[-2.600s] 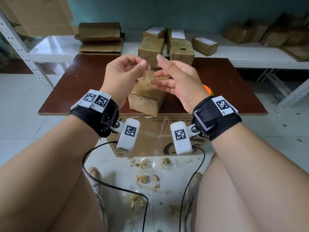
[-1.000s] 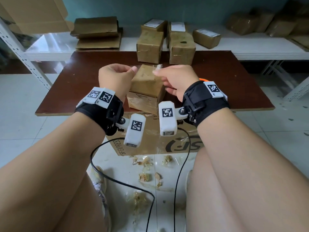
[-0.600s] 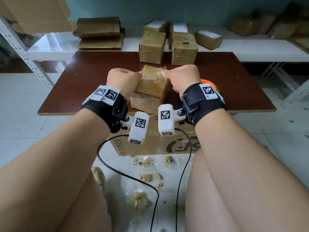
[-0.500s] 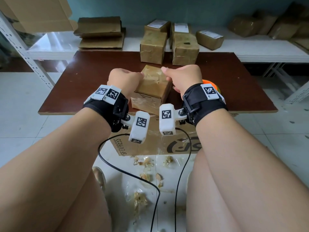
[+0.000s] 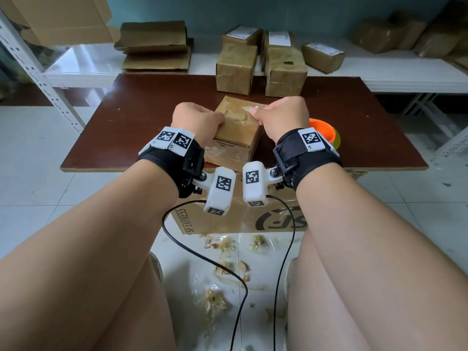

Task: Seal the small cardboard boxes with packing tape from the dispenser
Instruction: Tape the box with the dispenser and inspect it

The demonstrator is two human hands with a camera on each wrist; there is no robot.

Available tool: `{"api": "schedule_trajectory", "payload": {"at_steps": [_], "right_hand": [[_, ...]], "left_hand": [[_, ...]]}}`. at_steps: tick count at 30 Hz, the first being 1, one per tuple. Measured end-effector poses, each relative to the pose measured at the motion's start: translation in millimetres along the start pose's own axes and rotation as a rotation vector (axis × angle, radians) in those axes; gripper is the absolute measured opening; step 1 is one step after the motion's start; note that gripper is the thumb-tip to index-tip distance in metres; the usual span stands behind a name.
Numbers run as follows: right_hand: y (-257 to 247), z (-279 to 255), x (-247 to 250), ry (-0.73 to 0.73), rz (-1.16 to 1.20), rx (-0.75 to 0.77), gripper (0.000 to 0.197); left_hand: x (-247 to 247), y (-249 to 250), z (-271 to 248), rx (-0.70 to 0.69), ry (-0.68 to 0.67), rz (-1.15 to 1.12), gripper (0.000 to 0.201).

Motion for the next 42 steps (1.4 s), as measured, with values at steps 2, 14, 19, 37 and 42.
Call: {"api": "schedule_trajectory", "payload": {"at_steps": [2, 14, 19, 37, 42], "right_hand": [[0, 0, 1, 0.010, -0.004, 0.002, 0.028], [20, -2, -19, -0.142, 0.051, -0.166, 0.041], [5, -8, -4, -0.058, 0.126, -0.055, 0.065], [-62, -75, 32, 0.011, 0.299, 0.375, 0.066], [-74, -84, 26, 0.038, 0.249, 0.483, 0.050]], "left_hand": [[-1, 1, 1, 0.002, -0.001, 0.006, 0.020], [-25, -25, 12, 0.224, -0.150, -0.043, 0.077], [-15, 2, -5, -0.088, -0.131, -0.119, 0.027], [19, 41, -61, -0.485, -0.018, -0.305, 0.061], [28, 44, -62, -0.506, 0.068, -0.470, 0.070]]}}
Point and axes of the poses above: each hand's wrist, its own z-axis towards the middle knuckle, its own x-axis out of the back of the hand, y = z × x, the point moved 8 cm from there along z, towards the middle knuckle, and after that the axes turned 1 degree about -x, right-handed, at the moved point
